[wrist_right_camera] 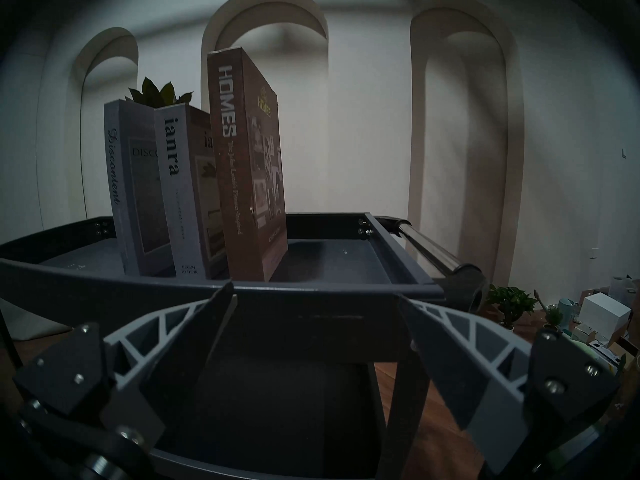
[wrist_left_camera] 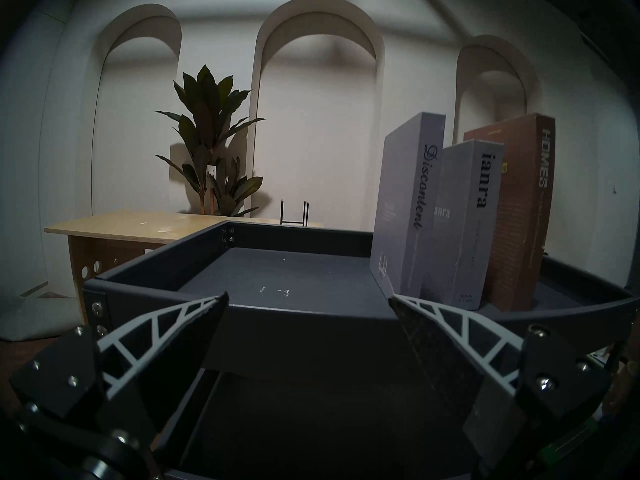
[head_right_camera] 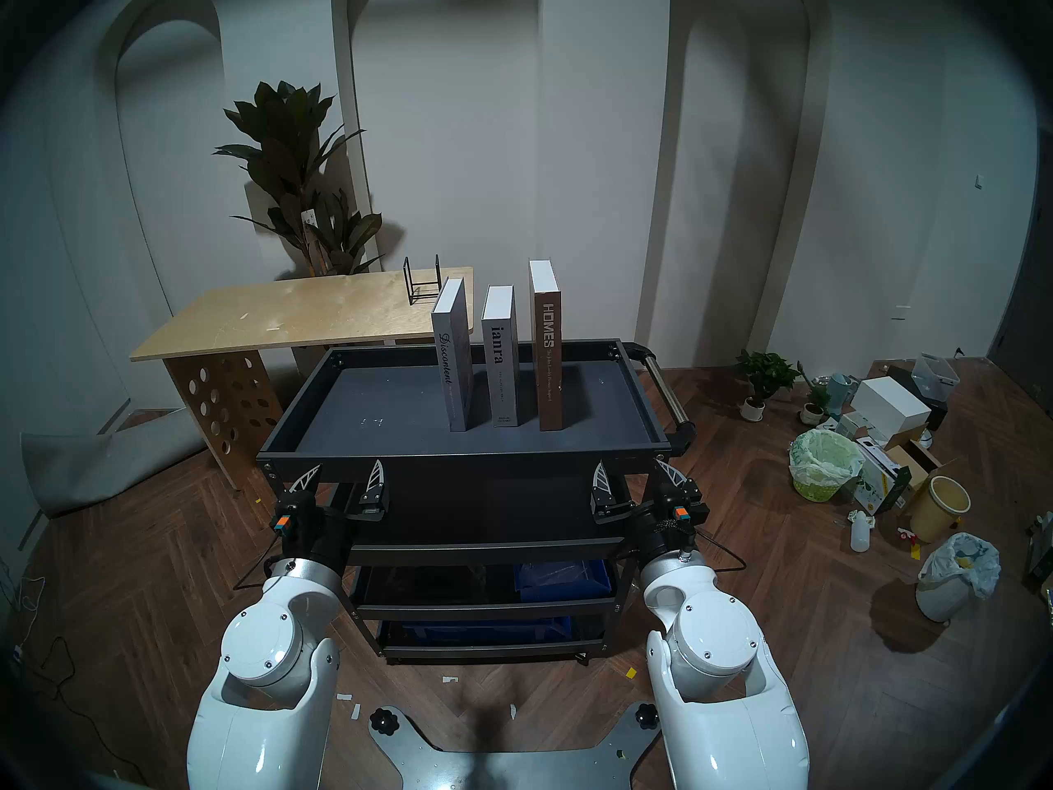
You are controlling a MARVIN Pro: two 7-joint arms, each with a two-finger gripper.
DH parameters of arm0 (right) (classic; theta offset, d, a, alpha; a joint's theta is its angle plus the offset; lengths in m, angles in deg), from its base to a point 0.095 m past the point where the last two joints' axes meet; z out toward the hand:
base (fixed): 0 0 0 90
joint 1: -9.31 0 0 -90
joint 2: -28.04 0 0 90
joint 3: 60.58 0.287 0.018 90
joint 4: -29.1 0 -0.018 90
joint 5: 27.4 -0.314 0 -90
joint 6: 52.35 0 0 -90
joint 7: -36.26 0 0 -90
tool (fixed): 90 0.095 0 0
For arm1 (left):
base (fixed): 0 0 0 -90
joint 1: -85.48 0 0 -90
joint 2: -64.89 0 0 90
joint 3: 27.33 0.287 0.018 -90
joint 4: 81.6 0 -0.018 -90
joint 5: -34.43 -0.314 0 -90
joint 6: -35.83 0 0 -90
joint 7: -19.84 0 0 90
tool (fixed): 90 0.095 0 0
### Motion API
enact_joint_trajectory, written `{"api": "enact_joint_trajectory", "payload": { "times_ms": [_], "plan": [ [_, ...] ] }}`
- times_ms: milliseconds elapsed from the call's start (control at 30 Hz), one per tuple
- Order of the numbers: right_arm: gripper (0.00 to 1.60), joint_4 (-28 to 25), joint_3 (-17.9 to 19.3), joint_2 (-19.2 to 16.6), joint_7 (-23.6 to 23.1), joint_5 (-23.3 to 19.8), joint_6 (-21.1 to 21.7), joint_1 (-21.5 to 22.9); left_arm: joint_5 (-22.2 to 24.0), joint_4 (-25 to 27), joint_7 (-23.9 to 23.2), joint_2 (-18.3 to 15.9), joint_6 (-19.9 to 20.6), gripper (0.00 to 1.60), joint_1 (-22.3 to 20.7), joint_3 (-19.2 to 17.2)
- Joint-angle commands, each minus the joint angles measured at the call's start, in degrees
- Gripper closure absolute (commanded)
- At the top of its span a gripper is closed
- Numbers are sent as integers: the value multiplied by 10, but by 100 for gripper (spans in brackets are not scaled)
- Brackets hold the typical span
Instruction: Sort the books onto the shelf by size, largest to the left
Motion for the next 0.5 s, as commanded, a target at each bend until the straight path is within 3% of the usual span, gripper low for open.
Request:
{"api": "enact_joint_trajectory", "payload": {
  "times_ms": [0, 467],
  "plan": [
    [0, -37, 6, -5, -13, -14, -5, 8, 0, 45, 4, 3, 26, 0, 10, 3],
    [0, -42, 17, -4, -22, -37, -4, 29, -10, 33, 25, 11, 45, 0, -31, 20]
  ]
}}
